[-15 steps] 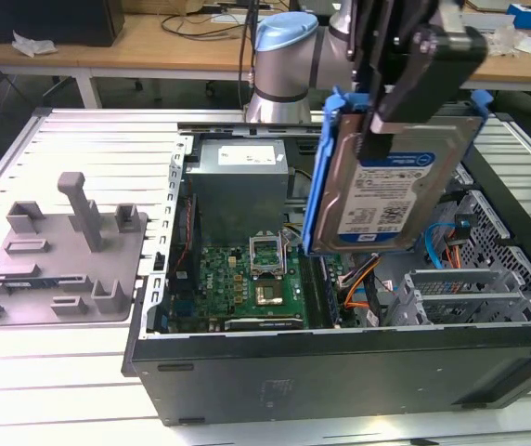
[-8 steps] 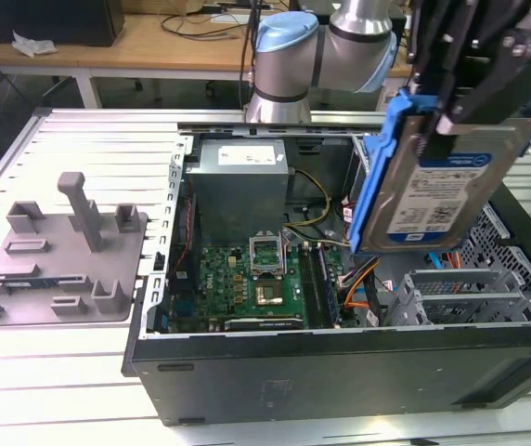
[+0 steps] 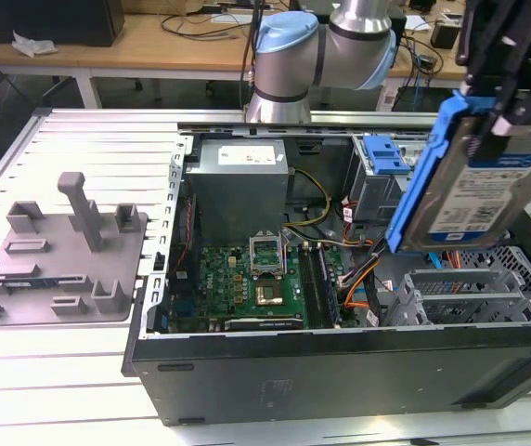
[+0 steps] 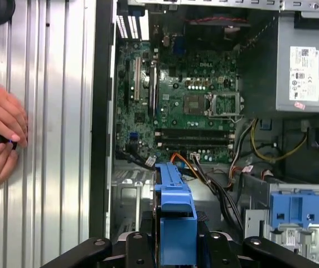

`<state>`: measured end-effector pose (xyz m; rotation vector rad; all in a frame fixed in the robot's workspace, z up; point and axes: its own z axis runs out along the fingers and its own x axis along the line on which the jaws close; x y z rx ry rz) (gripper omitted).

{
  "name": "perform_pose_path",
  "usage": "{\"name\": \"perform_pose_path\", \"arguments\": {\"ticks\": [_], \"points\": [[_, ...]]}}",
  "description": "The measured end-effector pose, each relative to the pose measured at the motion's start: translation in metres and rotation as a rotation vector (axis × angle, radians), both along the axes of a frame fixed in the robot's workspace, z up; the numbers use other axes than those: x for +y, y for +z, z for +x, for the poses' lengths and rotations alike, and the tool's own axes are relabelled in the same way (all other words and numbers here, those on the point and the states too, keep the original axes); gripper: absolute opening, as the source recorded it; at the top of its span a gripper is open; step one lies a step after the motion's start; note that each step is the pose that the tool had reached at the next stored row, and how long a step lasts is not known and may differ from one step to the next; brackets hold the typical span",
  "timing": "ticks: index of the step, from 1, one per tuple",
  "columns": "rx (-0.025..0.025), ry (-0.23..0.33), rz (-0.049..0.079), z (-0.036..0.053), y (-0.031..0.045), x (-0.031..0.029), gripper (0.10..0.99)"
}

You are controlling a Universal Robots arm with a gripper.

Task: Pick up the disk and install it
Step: 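Insert the disk into the insertion slot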

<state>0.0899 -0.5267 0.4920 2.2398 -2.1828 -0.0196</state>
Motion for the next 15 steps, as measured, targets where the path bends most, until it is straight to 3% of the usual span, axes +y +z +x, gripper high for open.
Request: {"name": "perform_pose_path", "arguments": {"ticks": [5, 15], "points": [[0.0002, 0.0, 0.0, 0.0209, -0.0002, -0.0007, 0.369], [0.0002, -0.003, 0.0, 0.0267, -0.0002, -0.0016, 0.369]]}}
